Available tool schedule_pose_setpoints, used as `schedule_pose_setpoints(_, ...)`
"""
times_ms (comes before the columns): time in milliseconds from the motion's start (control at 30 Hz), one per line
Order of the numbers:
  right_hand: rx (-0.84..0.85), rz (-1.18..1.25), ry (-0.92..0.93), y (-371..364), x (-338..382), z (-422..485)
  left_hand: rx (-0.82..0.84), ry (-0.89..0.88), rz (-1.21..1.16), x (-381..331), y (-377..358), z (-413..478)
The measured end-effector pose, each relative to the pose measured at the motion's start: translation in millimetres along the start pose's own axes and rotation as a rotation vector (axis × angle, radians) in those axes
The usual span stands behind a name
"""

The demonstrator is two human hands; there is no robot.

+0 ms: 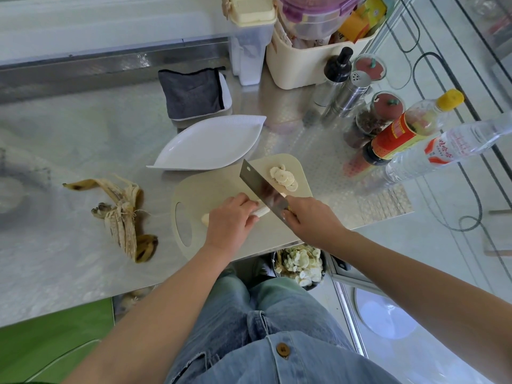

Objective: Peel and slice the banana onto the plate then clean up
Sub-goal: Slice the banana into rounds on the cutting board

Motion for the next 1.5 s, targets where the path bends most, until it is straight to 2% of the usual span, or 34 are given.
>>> schedule_pose_setpoints(500, 0.018, 0.014, -0.052, -31.1, -3.8, 9.7, -0.004, 0.002, -0.018, 0.4, -1.6, -0.2)
schedule_pose_setpoints(767, -0.045, 0.056, -0.018, -0.6, -0.9, 2.5, -0.022, 0.011, -0.052, 10.8, -0.5, -8.7)
schedule_pose_setpoints(1167, 0.016, -0.022, -0.004, -0.5, 6.4, -3.2, -0.009, 0.016, -0.042, 9.4, -0.7, -7.9)
schedule_pose_setpoints(1500, 0.021, 0.009, -0.045, -30.4, 1.6, 10.5, -0.01, 0.034, -0.053, 9.8, -1.1, -6.8)
Point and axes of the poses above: each hand's wrist, its own z-axis towards the middle knuckle, its own y-axis out of the back of the hand, x = y × z, the point moved 9 cm from there along z, towards the middle knuckle, and after that the axes turned 2 degrees about -x, right-handed, at the moved point
